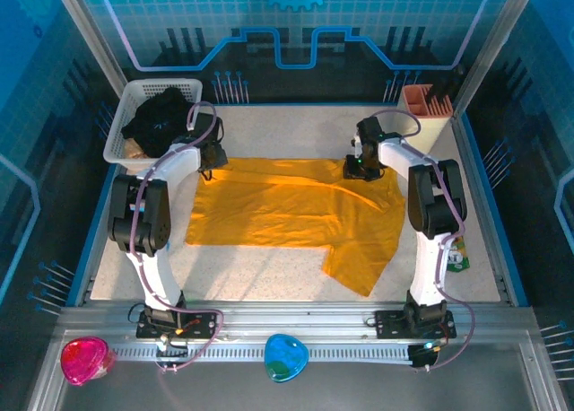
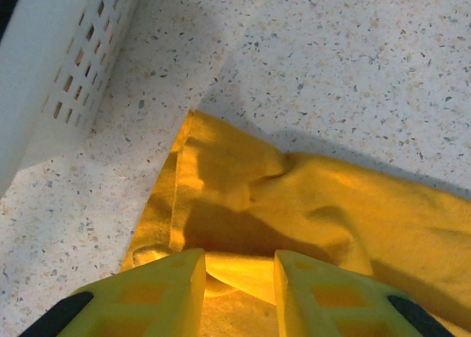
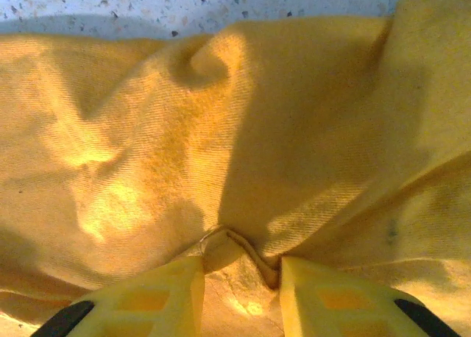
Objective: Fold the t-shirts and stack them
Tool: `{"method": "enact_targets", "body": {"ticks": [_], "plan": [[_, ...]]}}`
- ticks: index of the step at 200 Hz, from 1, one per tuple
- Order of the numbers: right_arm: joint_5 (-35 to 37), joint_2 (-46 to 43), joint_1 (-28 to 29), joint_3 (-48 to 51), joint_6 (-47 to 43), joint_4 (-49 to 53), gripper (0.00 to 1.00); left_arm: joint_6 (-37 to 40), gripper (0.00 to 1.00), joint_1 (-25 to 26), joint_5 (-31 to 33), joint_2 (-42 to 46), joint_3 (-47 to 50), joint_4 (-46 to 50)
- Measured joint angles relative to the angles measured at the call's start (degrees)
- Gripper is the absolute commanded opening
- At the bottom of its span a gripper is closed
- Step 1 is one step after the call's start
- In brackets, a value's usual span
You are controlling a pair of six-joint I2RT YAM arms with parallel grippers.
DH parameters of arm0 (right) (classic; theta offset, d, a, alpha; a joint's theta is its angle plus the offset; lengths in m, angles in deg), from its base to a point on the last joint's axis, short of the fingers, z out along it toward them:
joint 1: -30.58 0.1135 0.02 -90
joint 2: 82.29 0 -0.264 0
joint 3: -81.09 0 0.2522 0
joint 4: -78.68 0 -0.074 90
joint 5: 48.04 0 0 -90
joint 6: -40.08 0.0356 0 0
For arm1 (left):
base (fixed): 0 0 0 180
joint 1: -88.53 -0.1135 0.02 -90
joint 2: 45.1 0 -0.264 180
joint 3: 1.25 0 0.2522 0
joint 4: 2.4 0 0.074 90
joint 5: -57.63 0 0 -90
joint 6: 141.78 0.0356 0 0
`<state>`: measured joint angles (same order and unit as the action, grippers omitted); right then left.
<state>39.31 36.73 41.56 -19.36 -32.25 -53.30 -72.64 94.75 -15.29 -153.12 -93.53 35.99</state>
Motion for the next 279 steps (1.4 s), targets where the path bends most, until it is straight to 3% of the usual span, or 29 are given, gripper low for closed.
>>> {"method": "enact_targets", "body": {"ticks": [33, 64, 85, 130, 148, 186, 237, 257, 279], "plan": [[0.09, 0.28, 0.02, 0.00, -0.17, 0.07, 0.43, 0.02, 0.31, 0.00, 0.00, 0.00, 0.00, 0.00], [0.28, 0.37, 0.02, -0.09, -0.83, 0.17, 0.41, 0.04, 0.31, 0.00, 0.00, 0.00, 0.00, 0.00], [0.26, 0.72, 0.20, -0.48, -1.11, 0.28, 0.35, 0.04, 0.31, 0.00, 0.00, 0.00, 0.00, 0.00], [0.15, 1.18, 0.37, -0.66, -0.98, 0.35, 0.05, 0.04, 0.31, 0.00, 0.00, 0.00, 0.00, -0.02], [0.09, 1.16, 0.61, -0.63, -0.79, 0.33, 0.00, 0.04, 0.30, 0.00, 0.00, 0.02, 0.02, -0.02], [0.61, -1.66, 1.81, 2.21, -0.72, 0.31, 0.00, 0.22, 0.31, 0.00, 0.00, 0.79, 0.33, -0.02], [4.59, -12.46, 6.64, 10.45, 2.91, -0.04, 0.00, 0.22, 0.31, 0.00, 0.00, 2.89, 1.51, -0.02], [6.86, -14.82, 9.38, 13.60, 5.27, -0.85, 0.01, 0.46, 0.22, 0.00, -0.02, 2.99, 1.90, -0.02], [8.39, -15.32, 12.02, 17.07, 8.09, -1.81, 0.07, 0.37, 0.22, 0.00, -0.02, 2.99, 2.54, -0.15]]}}
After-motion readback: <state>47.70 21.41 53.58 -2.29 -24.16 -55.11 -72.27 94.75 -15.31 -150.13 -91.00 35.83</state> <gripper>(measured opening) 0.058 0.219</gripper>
